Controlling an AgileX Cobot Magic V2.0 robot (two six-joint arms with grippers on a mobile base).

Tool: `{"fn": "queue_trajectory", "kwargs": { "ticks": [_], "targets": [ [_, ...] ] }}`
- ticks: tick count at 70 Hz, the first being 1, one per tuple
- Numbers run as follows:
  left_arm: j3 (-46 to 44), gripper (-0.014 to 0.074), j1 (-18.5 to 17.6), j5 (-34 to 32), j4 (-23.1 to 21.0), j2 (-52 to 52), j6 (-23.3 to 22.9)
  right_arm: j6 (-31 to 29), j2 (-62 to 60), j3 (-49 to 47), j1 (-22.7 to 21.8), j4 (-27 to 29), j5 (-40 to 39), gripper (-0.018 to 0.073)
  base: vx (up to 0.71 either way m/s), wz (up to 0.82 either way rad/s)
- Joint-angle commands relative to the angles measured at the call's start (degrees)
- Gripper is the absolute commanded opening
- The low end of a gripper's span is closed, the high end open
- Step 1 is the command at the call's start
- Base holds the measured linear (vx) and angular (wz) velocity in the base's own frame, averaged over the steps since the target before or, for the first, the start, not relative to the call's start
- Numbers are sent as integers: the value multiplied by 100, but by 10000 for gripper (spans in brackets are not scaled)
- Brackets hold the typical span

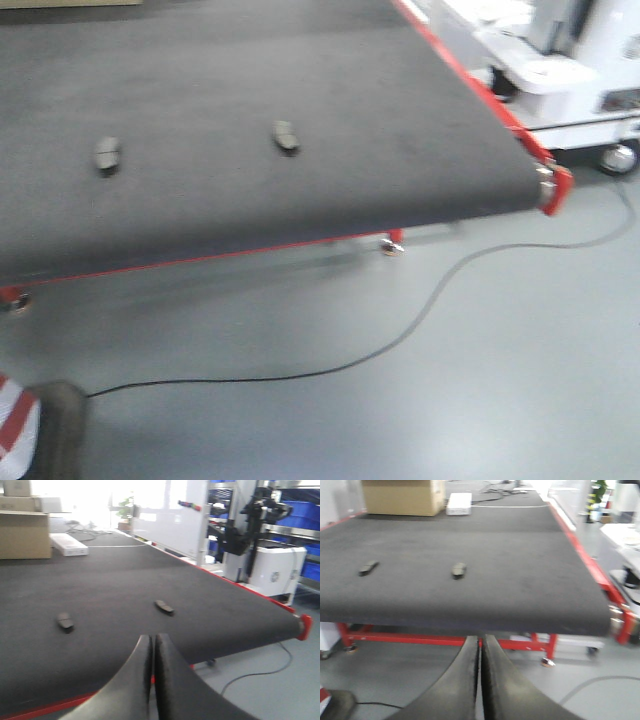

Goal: Move and align brake pads A on conveyor
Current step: 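Back the base away from the conveyor and turn toward the aisle, then drive along the yellow floor line with both grippers empty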

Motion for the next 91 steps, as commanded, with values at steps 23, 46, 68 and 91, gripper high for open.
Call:
{"fn": "queue_trajectory", "kwargs": {
  "ticks": [23, 46, 68, 91],
  "targets": [
    [-132, -6, -32, -390, -18, 79, -1, -50, 52, -156, -14, -59, -409, -6, -12, -72],
    [-132, -6, -32, -390, -18, 79, -1, -50, 52, -156, -14, -59, -409, -6, -8, -86],
    [-132, -6, -32, -390, -18, 79, -1, -50, 52, -156, -14, -59, -413, -6, 0, -77],
    [-132, -6, -32, -390, -18, 79, -1, -50, 52, -156, -14, -59, -413, -6, 7, -68]
  ]
}}
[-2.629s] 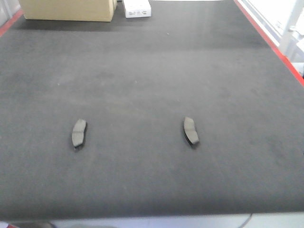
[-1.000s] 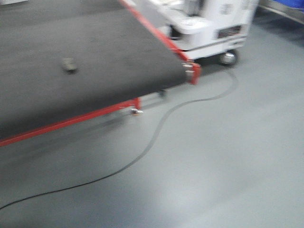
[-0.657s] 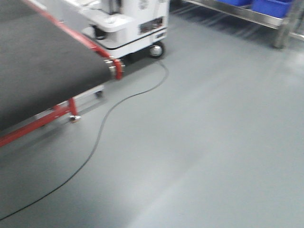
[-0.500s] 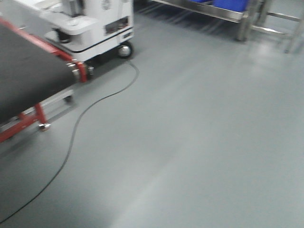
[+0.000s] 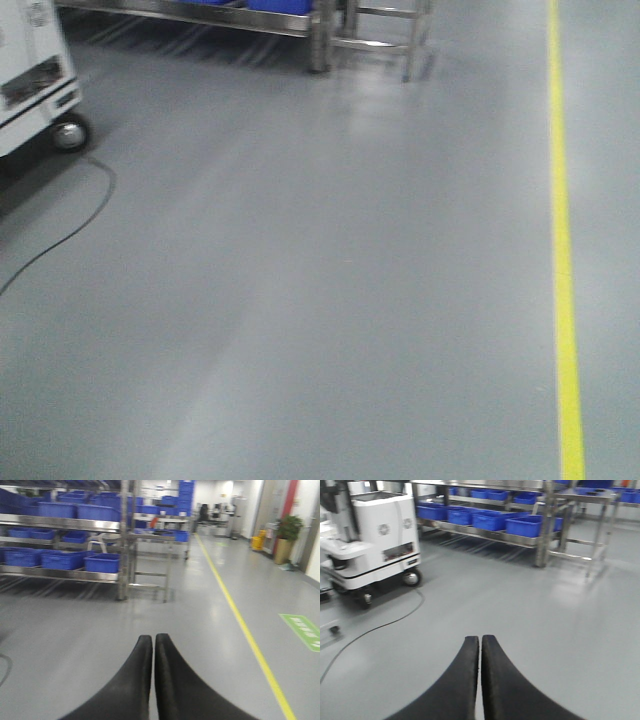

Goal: Move and align brake pads A on conveyor
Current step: 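Drive along the yellow floor line with both grippers empty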

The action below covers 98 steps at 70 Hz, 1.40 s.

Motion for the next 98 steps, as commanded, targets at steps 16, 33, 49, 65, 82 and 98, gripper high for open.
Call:
{"fn": "queue_trajectory", "kwargs": {
  "ticks": [16, 33, 49, 65, 82, 98],
  "targets": [
    [-132, -6, -32, -390, -18, 79, -1, -50, 52, -156, -14, -59, -421, -6, 12, -74],
    [-132, -6, -32, -390, -18, 79, -1, -50, 52, -156, -14, -59, -421, -6, 16, -81],
    [-132, -6, -32, -390, -18, 79, -1, -50, 52, -156, -14, -59, -421, -6, 19, -61],
    [-132, -6, -32, -390, -18, 79, -1, -50, 52, -156, -14, -59, -421, -6, 25, -34],
    [-132, -6, -32, -390, -18, 79, -1, -45, 52, -156, -14, -59, -414, -6, 32, -10],
    [-132, -6, -32, -390, -18, 79, -1, -45, 52, -156, -14, -59, -421, -6, 41, 8]
  ]
}}
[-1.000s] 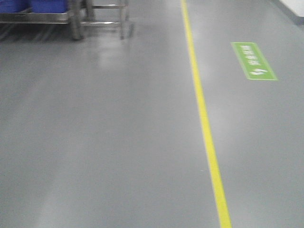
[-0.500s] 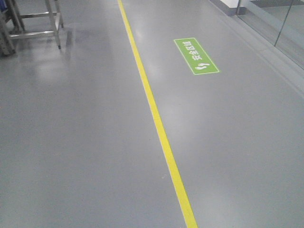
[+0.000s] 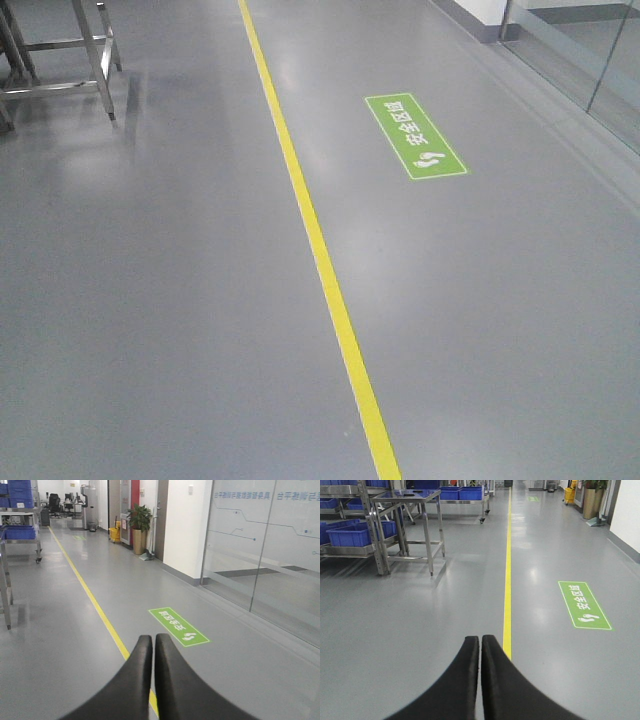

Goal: Move and align brake pads A on conveyor
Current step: 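Drive along the yellow floor line with both grippers empty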

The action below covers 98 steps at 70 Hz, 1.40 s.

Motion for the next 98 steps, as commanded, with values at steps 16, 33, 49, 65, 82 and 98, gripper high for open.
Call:
{"fn": "queue_trajectory", "kwargs": {
  "ticks": [16, 33, 49, 65, 82, 98],
  "targets": [
    [-132, -6, -32, -390, -18, 79, -1, -45, 52, -156, -14, -55, -419, -6, 46, 12],
    [-132, -6, -32, -390, -18, 79, -1, -45, 52, -156, -14, -55, -419, -6, 50, 10],
    [-132, -6, -32, -390, -18, 79, -1, -45, 52, -156, -14, -55, -413, -6, 52, 10],
    [-132, -6, -32, -390, -18, 79, -1, -45, 52, -156, -14, -55, -408, -6, 52, 7],
    [-132, -6, -32, -390, -18, 79, -1, -45, 52, -156, -14, -55, -408, -6, 53, 6],
    [-132, -6, -32, -390, -18, 79, -1, -45, 52, -156, -14, -55, -397, -6, 56, 8]
  ]
}}
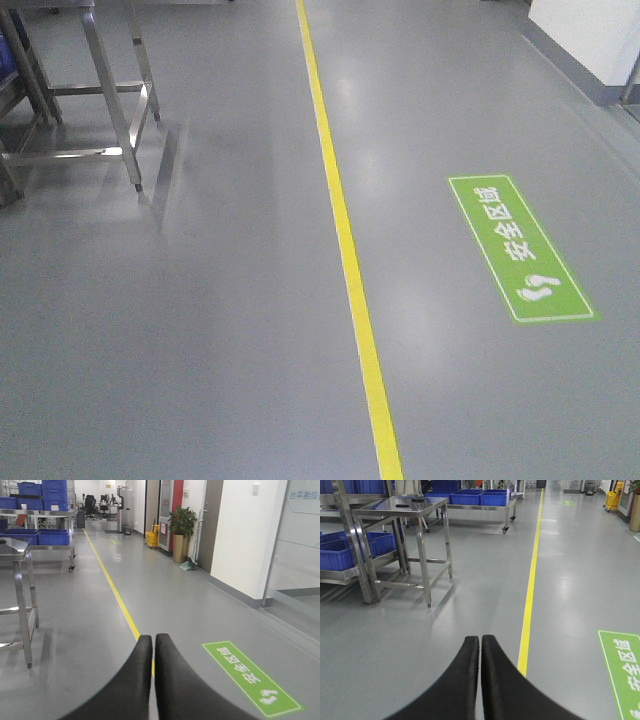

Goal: Move and align brake pads A on conveyor
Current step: 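Drive along the yellow floor line with both grippers empty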

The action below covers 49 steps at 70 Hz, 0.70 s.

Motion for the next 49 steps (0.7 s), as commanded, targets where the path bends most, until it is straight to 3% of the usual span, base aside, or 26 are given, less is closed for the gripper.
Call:
{"fn": "queue_trajectory", "kwargs": {
  "ticks": [1, 49],
  "targets": [
    [-132, -6, -32, -390, -18, 79, -1, -45, 52, -156, -14, -55, -396, -6, 57, 8],
    [-132, -6, -32, -390, -18, 79, -1, -45, 52, -156, -14, -55, -328, -6, 57, 5]
  ]
}}
